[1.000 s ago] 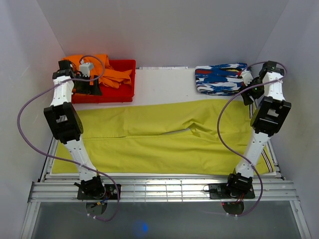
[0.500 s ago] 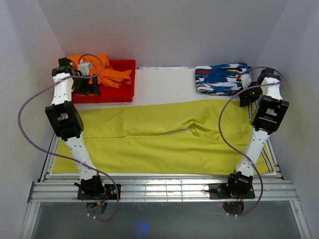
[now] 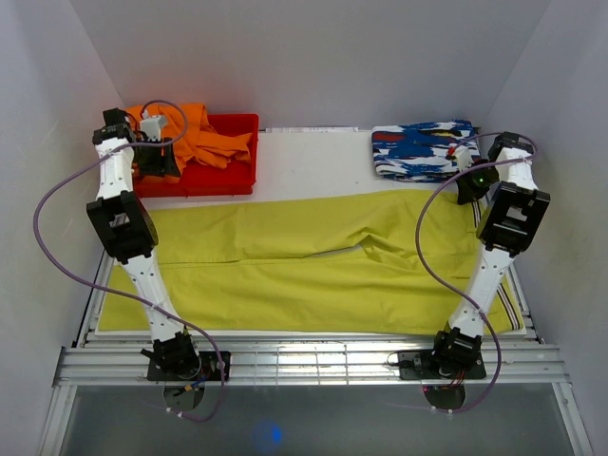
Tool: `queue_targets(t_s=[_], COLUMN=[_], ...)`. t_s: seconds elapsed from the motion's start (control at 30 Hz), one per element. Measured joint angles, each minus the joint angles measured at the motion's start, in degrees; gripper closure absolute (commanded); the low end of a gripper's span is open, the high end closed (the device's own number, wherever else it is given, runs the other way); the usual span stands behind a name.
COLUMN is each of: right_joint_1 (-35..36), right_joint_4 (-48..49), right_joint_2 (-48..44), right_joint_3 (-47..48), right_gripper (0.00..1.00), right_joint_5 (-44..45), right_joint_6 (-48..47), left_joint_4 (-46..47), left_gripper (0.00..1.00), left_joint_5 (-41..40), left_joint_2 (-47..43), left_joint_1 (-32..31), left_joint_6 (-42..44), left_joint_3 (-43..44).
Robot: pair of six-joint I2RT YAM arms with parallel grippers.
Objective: Fold and stack the trousers
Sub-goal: Flatten the trousers out
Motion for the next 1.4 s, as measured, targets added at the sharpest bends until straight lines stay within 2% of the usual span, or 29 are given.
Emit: queue_targets(t_s=[0.03, 0.13, 0.43, 0.57, 0.7, 0.83, 1.0, 1.13, 1.2, 1.4], right_joint_1=[0.11, 0.26, 0.94, 1.84, 2.6, 2.91, 3.04, 3.04, 3.04, 3.04], right_joint_4=[-0.11, -0.66, -1.81, -1.81, -1.51, -0.11, 1.44, 1.62, 1.62, 1.6], right_joint_2=[-0.07, -0.61, -7.85, -8.96, -8.96, -9.05, -9.22, -9.22, -9.22, -9.22], right_joint_3=[0.0, -0.22, -3.43, -3.43, -3.61, -5.07, -7.89, -8.41, -8.41, -8.41], right_gripper=[0.92, 0.92, 0.92, 0.92, 0.92, 0.92, 0.92, 0.92, 0.92, 0.92], right_joint_5=[0.13, 0.74, 2.29, 3.52, 4.98, 5.51, 6.54, 6.91, 6.93, 6.97], right_joint_6=[0.0, 0.13, 0.24, 0.39, 0.66, 0.63, 0.46, 0.42, 0.44, 0.44], left_joint_4=[0.5, 1.55, 4.52, 7.02, 13.77, 17.55, 19.69, 22.01, 22.32, 19.41], left_gripper=[0.4, 0.44, 0.45, 0.44, 0.38, 0.35, 0.35, 0.41, 0.46, 0.52], left_joint_5=[-0.04, -0.11, -2.49, -0.22, 3.45, 2.69, 0.48, -0.07, 0.02, 0.13], left_joint_2=[0.42, 1.36, 2.25, 1.9, -1.92, -9.2, -12.24, -13.79, -14.16, -17.62], left_joint_1=[0.31, 1.55, 3.76, 5.01, 9.31, 14.21, 15.87, 15.61, 15.56, 15.1], left_joint_6=[0.39, 2.75, 13.27, 12.59, 8.33, 6.1, 3.96, 3.15, 3.39, 5.4], left_joint_3=[0.63, 2.38, 2.27, -2.67, -11.78, -21.07, -25.11, -27.91, -28.57, -33.94])
